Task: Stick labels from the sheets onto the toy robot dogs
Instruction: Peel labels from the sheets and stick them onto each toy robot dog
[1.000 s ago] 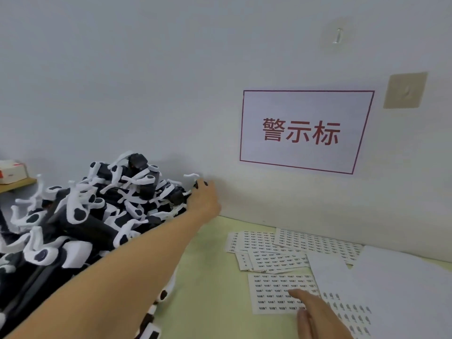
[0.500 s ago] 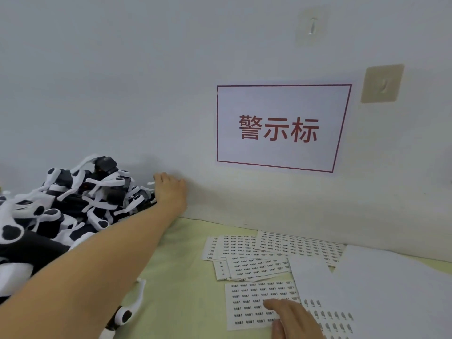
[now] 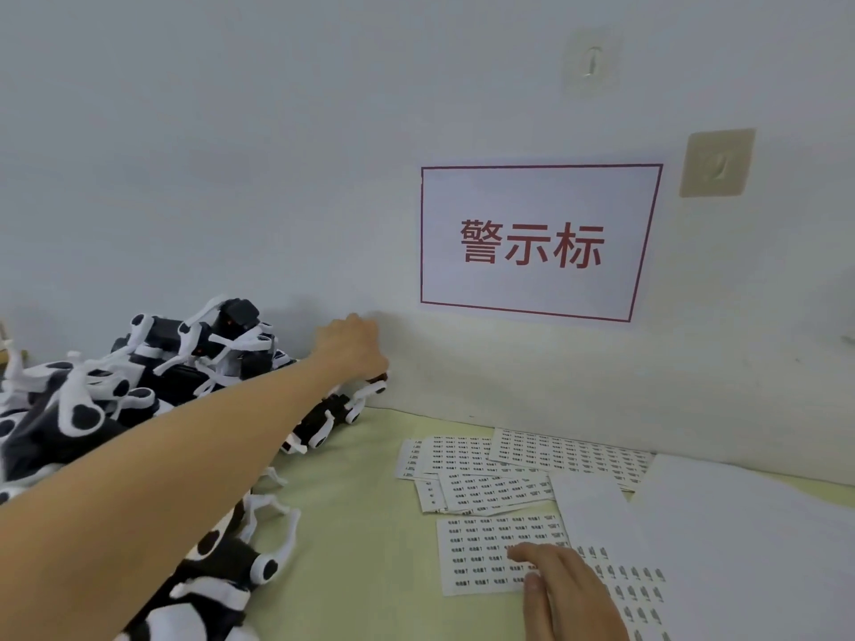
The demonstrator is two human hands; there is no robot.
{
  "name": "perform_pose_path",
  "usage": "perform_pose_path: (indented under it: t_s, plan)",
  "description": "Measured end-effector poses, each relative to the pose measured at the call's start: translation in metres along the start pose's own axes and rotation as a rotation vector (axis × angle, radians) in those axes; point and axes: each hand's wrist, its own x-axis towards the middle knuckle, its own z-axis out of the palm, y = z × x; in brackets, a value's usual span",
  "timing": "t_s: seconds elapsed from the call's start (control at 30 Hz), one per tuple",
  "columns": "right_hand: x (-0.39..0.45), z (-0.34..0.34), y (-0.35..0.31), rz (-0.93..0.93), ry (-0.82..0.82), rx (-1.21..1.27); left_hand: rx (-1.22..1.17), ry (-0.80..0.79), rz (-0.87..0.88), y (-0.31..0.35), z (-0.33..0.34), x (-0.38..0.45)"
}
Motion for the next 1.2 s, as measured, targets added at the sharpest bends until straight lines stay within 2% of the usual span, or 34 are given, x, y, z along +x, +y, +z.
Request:
perform_pose_path:
  t_s: [0.17,0.23,0.3,0.43,0.53,0.67,0.73,0.8,0.87,0.93,1.0,1.1,1.2]
  plan:
    - [-0.003,-0.007,-0.002,0.091,-0.108,0.053,-0.322,0.001,-0.118,0.023,-0.004,-0.017]
    - [-0.004,-0.008,-0.003,0.227,-0.233,0.162,-0.549,-0.090,-0.188,0.035,-0.006,-0.028]
    - [-0.007,-0.011,-0.004,0.294,-0.308,0.209,-0.871,-0.200,-0.263,0.048,-0.005,-0.042]
    - [-0.006,-0.022,-0.009,0.325,-0.300,0.283,-1.407,-0.423,-0.377,0.081,-0.001,-0.077]
    - [-0.006,-0.027,-0.012,0.355,-0.298,0.318,-1.649,-0.496,-0.431,0.103,0.005,-0.105]
    - [-0.007,-0.028,-0.012,0.394,-0.227,0.352,-1.705,-0.391,-0.410,0.125,0.021,-0.153]
    - [-0.007,-0.026,-0.013,0.419,-0.237,0.373,-1.638,-0.312,-0.345,0.133,0.028,-0.180]
    - [-0.008,-0.025,-0.015,0.443,-0.243,0.392,-1.608,-0.299,-0.264,0.138,0.037,-0.200]
    - [-0.008,-0.025,-0.017,0.475,-0.218,0.420,-1.717,-0.363,-0.251,0.141,0.043,-0.210]
    - [-0.008,-0.028,-0.018,0.523,-0.198,0.456,-1.898,-0.418,-0.317,0.142,0.046,-0.212]
    - [-0.006,-0.032,-0.020,0.555,-0.168,0.470,-1.967,-0.386,-0.352,0.140,0.048,-0.213]
    - [-0.003,-0.034,-0.022,0.571,-0.146,0.470,-1.851,-0.289,-0.334,0.136,0.052,-0.213]
    - [-0.005,-0.031,-0.017,0.596,-0.124,0.492,-1.658,-0.156,-0.239,0.130,0.058,-0.210]
